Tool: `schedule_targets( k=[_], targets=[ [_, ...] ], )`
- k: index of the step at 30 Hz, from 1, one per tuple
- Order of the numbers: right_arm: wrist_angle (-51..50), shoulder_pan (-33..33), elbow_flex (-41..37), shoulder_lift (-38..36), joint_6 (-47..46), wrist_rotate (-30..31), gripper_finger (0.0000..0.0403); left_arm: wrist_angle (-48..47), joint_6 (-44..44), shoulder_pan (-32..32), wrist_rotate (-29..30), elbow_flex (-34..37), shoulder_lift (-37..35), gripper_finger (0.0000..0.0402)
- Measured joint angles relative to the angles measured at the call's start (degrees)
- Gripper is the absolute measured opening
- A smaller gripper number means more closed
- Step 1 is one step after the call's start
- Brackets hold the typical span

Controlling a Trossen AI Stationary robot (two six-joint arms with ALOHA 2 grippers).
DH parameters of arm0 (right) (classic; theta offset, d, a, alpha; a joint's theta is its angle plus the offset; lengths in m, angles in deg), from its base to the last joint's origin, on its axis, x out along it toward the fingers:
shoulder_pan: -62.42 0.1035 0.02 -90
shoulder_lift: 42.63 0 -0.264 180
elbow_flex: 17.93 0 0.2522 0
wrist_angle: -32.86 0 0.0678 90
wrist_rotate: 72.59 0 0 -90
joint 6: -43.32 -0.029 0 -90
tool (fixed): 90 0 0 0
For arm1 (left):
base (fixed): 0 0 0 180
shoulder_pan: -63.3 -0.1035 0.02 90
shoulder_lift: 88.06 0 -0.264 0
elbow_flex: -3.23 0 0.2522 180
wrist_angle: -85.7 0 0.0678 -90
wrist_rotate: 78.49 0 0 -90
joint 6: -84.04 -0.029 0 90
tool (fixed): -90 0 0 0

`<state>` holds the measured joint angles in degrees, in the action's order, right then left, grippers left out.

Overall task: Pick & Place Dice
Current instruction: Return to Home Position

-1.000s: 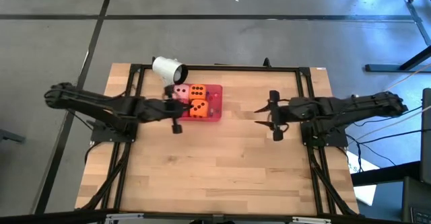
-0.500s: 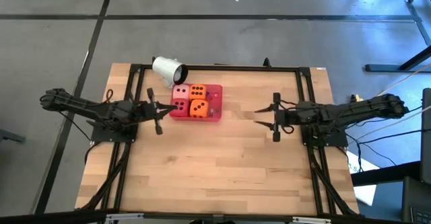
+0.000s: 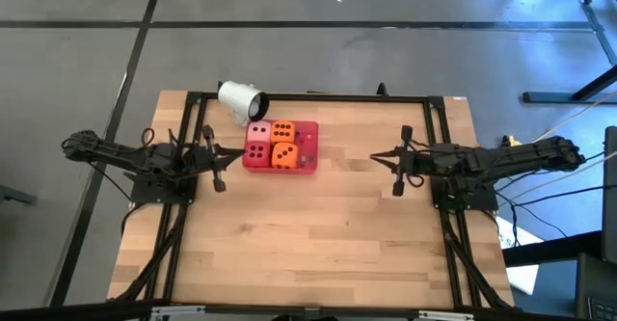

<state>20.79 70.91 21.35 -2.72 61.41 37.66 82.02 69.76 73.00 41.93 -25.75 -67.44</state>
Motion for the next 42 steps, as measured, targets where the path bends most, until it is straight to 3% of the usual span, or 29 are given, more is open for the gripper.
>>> schedule_targets(
  k=[4, 11, 20, 28, 33, 42],
  targets=[
    [-4.33, 0.0, 0.0, -4.35, -2.26, -2.84, 0.0015, -1.11, -1.67, 1.15, -0.01, 0.0, -2.89, 0.0006],
    [-11.52, -0.02, 0.0, -10.37, -5.31, -15.42, 0.0008, -8.89, -0.96, 2.53, 0.07, -0.02, -9.15, 0.0001],
    [-12.88, -0.03, -5.0, -18.77, -5.47, -10.37, 0.0005, -15.97, -0.92, 2.71, -0.03, -0.02, -19.25, 0.0005],
    [-12.83, -0.02, -8.86, -28.42, -4.58, -13.74, 0.0002, -19.63, -1.85, 2.69, -0.14, 0.01, -20.42, 0.0001],
    [-12.69, -0.02, -12.1, -34.04, -4.59, -13.92, 0.0001, -18.62, -2.39, 2.69, -2.0, 0.55, -20.51, 0.0006],
    [-9.33, -0.02, -16.48, -40.0, -5.52, -19.16, 0.0002, -3.03, -6.15, 2.64, -3.39, 9.3, -20.59, 0.0003]
  ],
)
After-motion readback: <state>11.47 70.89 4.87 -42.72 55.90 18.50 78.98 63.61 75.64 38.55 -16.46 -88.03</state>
